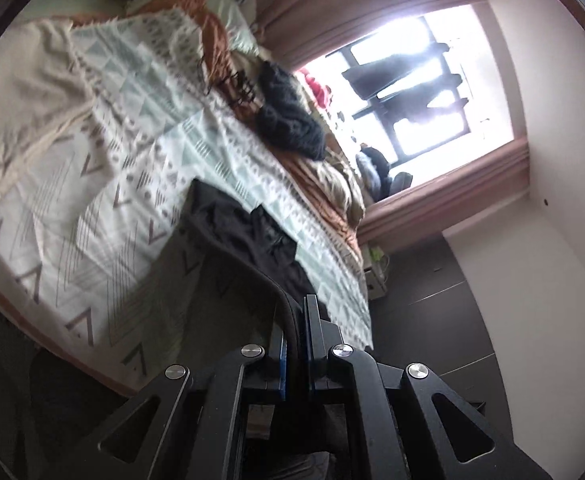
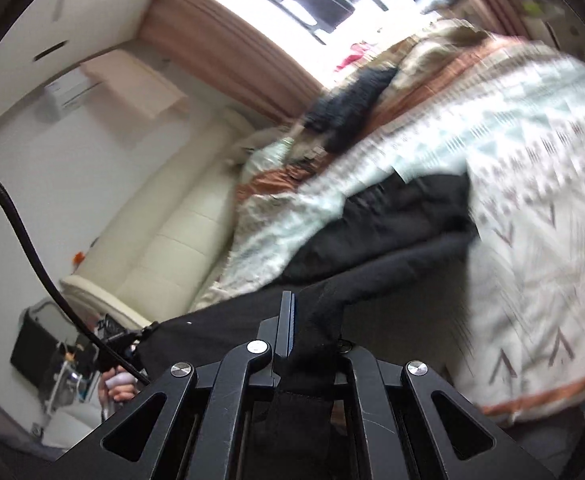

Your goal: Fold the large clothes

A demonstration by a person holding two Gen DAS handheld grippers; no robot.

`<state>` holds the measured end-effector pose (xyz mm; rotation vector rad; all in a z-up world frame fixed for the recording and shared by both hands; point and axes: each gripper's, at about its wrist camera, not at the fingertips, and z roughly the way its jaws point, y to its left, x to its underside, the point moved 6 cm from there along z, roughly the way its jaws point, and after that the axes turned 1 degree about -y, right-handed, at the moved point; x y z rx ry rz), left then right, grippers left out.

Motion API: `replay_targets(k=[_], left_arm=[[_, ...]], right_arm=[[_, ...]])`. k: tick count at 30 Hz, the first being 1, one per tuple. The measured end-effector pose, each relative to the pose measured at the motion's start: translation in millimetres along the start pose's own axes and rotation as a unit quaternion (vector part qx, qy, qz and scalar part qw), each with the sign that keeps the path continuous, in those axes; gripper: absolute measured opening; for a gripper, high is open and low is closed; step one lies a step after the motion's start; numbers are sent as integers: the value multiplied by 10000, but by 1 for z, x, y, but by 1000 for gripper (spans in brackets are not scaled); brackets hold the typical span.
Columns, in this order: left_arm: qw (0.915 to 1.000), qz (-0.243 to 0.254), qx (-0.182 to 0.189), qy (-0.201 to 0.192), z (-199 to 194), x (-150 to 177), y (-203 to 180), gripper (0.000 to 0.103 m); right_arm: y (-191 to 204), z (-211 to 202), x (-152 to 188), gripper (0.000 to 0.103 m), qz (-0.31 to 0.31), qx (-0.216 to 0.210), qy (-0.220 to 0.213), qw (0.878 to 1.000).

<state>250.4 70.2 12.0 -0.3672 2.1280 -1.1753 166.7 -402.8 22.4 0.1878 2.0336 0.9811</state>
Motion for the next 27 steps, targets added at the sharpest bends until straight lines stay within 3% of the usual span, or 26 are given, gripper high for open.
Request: replay_targets(k=[7,11,17,27], left_arm=[[9995,269,-2,-163,-9,-16,-16,6],[9998,152,-133,-55,11,-20,-3,6],[9981,457,-411,-98,41,-38,-8,6],[9960,673,-548,-207,103,-84,-17,6]], right_arm=[[35,-7,-21,5,-444,-207,-259,9985],[18,11,-23,5,-238,-79,-150,9996],[-9,24,-30,5,-6,235,-145,9996],[-32,63,-77,5,39,510,-436,9977]])
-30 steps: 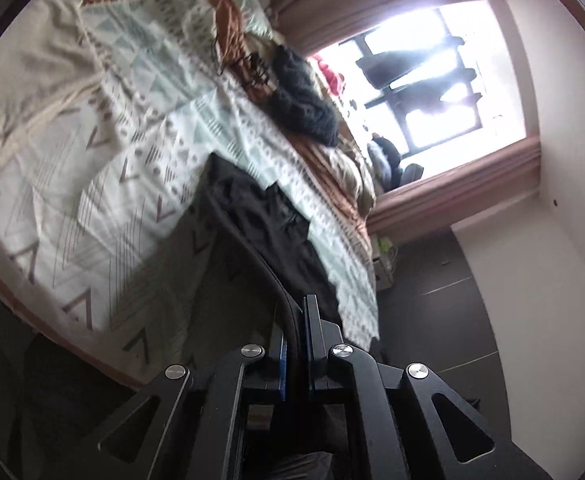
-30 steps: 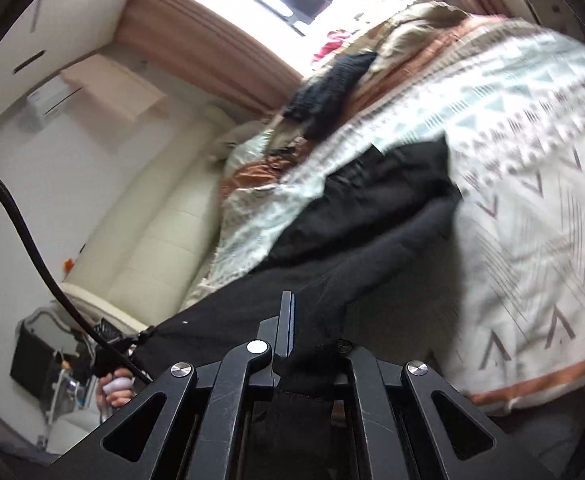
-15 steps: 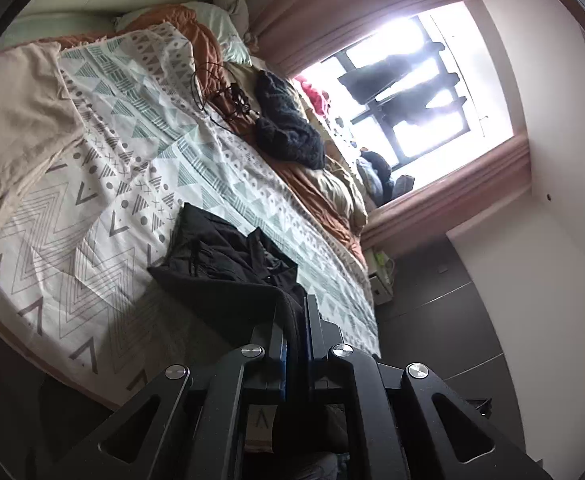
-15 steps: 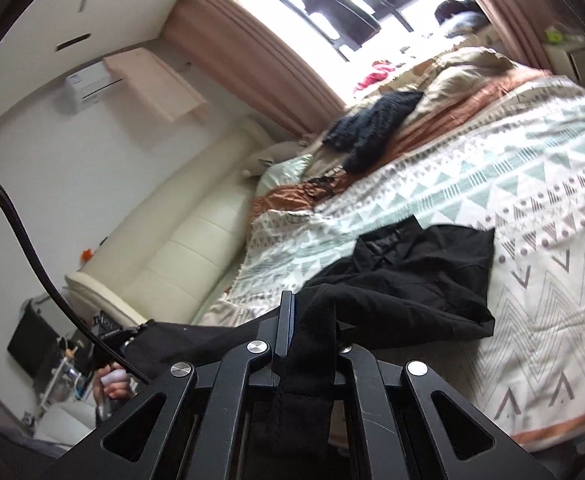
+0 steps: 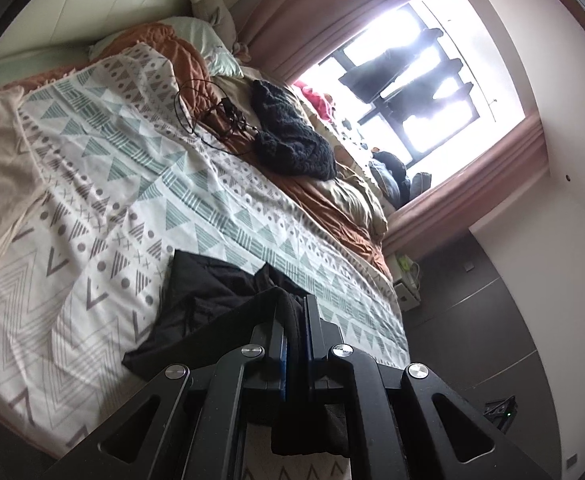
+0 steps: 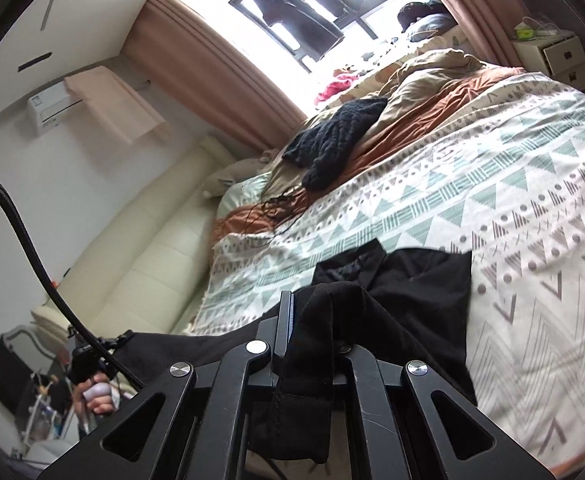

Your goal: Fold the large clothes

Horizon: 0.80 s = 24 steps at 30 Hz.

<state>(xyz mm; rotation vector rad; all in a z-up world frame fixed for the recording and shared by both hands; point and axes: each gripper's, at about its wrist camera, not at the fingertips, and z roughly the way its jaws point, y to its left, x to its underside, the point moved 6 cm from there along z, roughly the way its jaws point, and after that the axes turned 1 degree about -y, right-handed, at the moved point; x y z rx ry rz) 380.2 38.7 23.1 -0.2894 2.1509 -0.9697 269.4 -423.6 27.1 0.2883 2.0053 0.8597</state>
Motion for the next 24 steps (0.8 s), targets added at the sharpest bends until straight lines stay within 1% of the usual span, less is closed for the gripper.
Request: replay_targets(k=[7,11,18,24], left_arm=[[9997,-16,-249,-6,50,-25,11,6],[9990,-8,-433,82,82,-33,22,6],[9968,-153,-728,298,137,-41,54,6],[9942,-198,-906,544,182,-37,73,6]], right_arm=[[-15,42,-29,4,-52,160,8,9999],[-30,71,-39,5,-52,364,81,9993],[-56,114,-43,5,-27,660,264,9975],[-88,145,-40,5,164,970,414,9943]])
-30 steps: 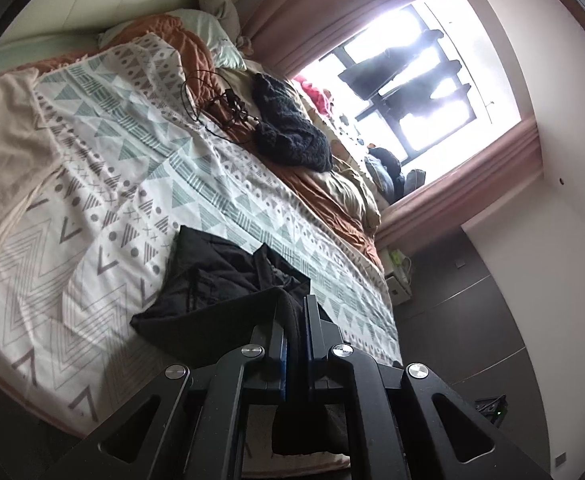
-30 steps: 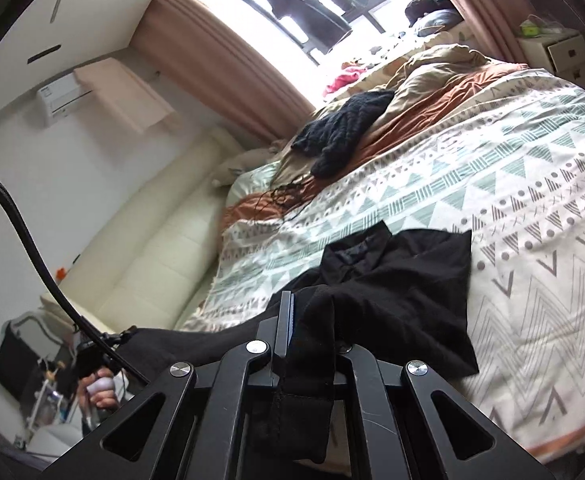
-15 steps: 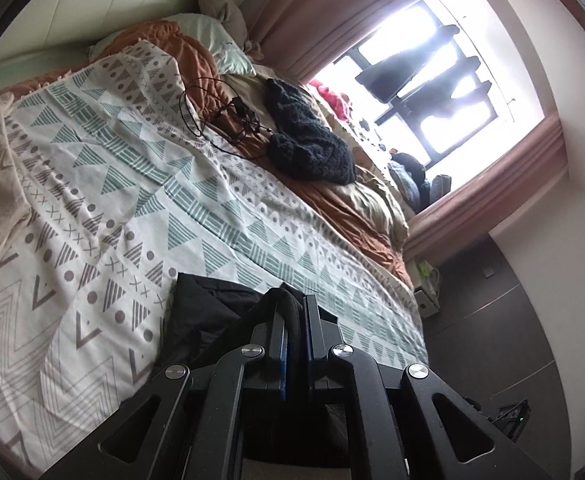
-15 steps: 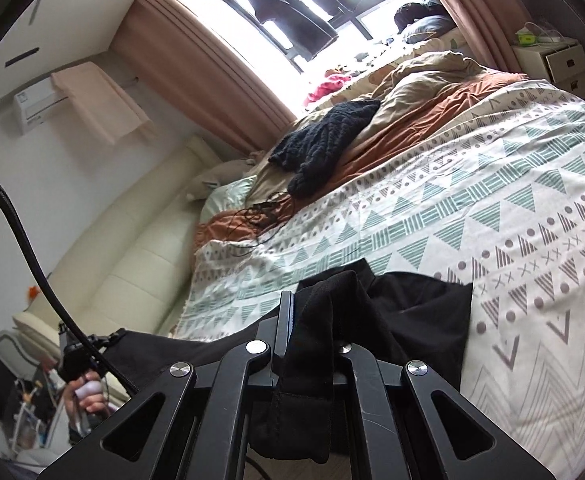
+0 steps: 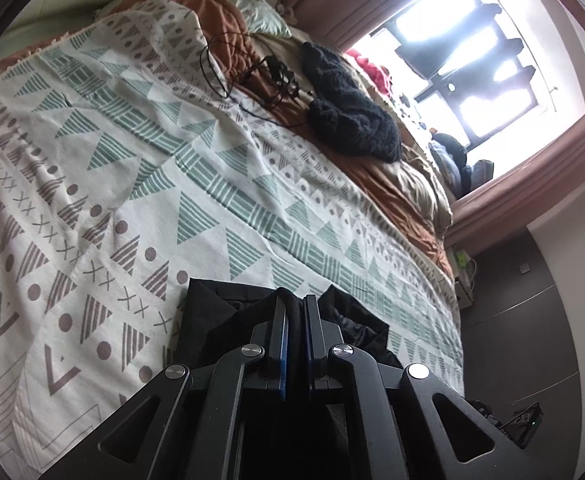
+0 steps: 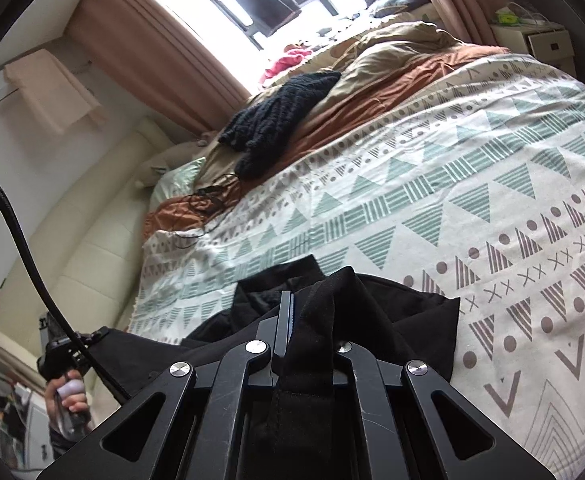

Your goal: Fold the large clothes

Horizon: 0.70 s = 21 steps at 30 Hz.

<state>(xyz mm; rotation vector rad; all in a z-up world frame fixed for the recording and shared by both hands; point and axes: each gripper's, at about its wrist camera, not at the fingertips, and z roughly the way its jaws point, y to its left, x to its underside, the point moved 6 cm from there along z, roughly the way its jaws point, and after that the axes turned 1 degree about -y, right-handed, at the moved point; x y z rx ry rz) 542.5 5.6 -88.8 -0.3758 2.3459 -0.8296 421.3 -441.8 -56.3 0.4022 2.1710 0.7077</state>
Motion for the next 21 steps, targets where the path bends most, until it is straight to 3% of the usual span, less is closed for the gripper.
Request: replay_targets(k=[3,6,7,8,10,21], left_arm=[[9998,-20,-156,107,20,0,7,6],[9987,-106,-388,326,39,4,17,20],[9983,-147,-448,354,42,5,21,39],[9981,-185,-481,333,42,5,24,63],[9983,-285,-497,133,36,5,31,79],[9971,-391,-647,69,4,25,56,79]], right_arm=[[-15,14,2,5,168,143,39,9997],[-30,31,5,13,227,502,185,9983],[-38,38,8,34,285,718,303,9966],[-44,42,8,62,346,855,366,9951],[-56,42,9,76,481,1112,291,9922],[-80,22,26,76,815,1170,285,9894]])
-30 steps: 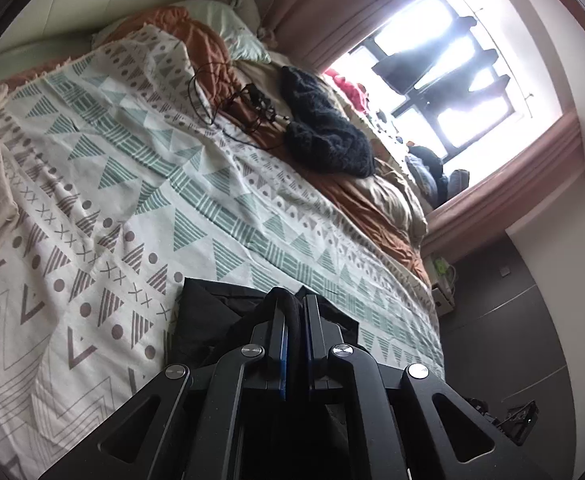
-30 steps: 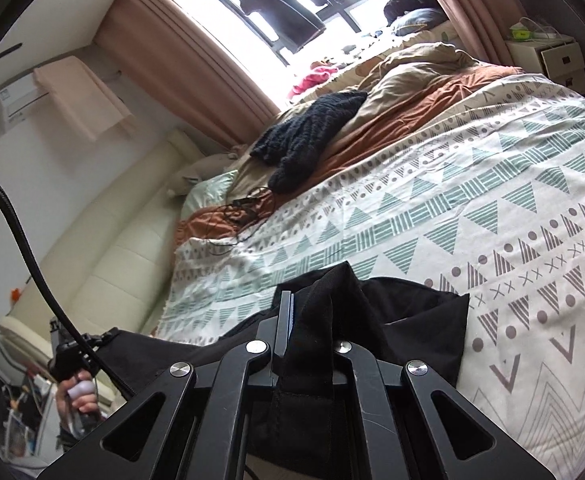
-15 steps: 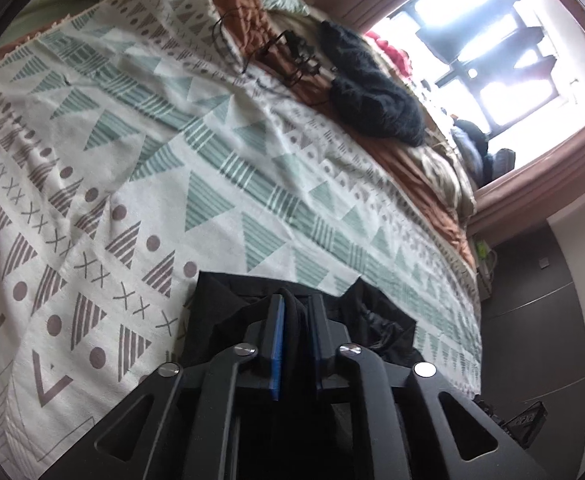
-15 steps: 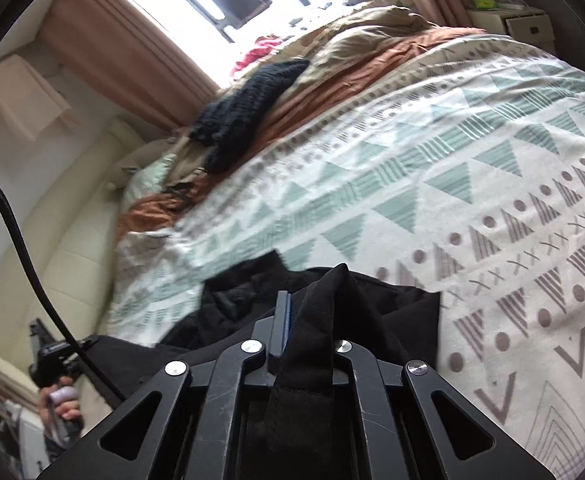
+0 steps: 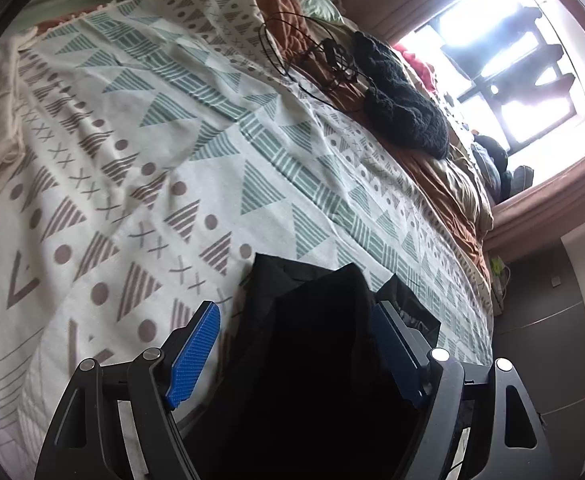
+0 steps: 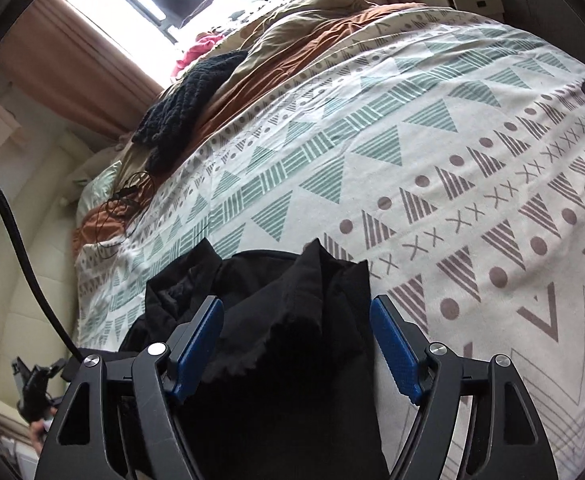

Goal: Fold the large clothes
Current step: 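Lay the hem onto the collar and open both tools, then move the left tool to the folded shirt's side edge and close on it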

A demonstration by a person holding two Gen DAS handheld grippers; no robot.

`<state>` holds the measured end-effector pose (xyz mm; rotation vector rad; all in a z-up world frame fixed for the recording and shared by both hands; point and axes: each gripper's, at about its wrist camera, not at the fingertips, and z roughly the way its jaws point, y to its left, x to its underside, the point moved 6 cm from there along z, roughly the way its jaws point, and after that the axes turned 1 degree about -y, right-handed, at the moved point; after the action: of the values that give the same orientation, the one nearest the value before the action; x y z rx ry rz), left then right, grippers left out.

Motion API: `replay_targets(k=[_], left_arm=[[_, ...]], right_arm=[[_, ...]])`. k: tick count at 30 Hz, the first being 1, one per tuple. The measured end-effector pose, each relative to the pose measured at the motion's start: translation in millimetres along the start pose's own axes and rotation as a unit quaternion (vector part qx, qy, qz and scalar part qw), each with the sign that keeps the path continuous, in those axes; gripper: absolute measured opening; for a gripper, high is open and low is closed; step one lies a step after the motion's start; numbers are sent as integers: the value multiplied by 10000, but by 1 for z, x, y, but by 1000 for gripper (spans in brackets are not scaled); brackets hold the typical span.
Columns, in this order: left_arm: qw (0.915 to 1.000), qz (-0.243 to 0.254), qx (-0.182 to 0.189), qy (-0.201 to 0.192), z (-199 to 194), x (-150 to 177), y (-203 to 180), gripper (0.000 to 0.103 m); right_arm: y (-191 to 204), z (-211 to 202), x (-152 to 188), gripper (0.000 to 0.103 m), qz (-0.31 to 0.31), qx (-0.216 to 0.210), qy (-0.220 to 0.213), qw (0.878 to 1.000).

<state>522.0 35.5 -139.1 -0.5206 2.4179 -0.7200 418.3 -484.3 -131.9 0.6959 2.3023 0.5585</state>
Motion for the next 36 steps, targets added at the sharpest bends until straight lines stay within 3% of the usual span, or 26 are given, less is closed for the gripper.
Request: replay_targets(k=[3,7,15,22,26,31,36], left_arm=[[9998,46,-164,-33,-12,8,10,79],[9991,80,-402,108,-16,23,25,79],[9979,-195,-511,333,-24,53,52,79],[9961,-475,-654,354,-44,66,86,78],[9951,-623,-700,306,-59,69,104,78],[9938,-805,-761,132,-80,68,124,78],[9925,-924,-793,101,-89,72,136,78]], right_arm=[[-2,-12,4,76,98,-50,-59,9999],[15,-29,14,76,-374,-151,-118,9991],[48,0,62,76,-1112,181,791,9905],[97,46,107,76,-1763,62,1488,9730],[121,81,118,76,-2084,259,1784,9613],[145,106,91,76,-2379,708,1543,9563],[171,95,52,76,-2329,704,1014,9646]])
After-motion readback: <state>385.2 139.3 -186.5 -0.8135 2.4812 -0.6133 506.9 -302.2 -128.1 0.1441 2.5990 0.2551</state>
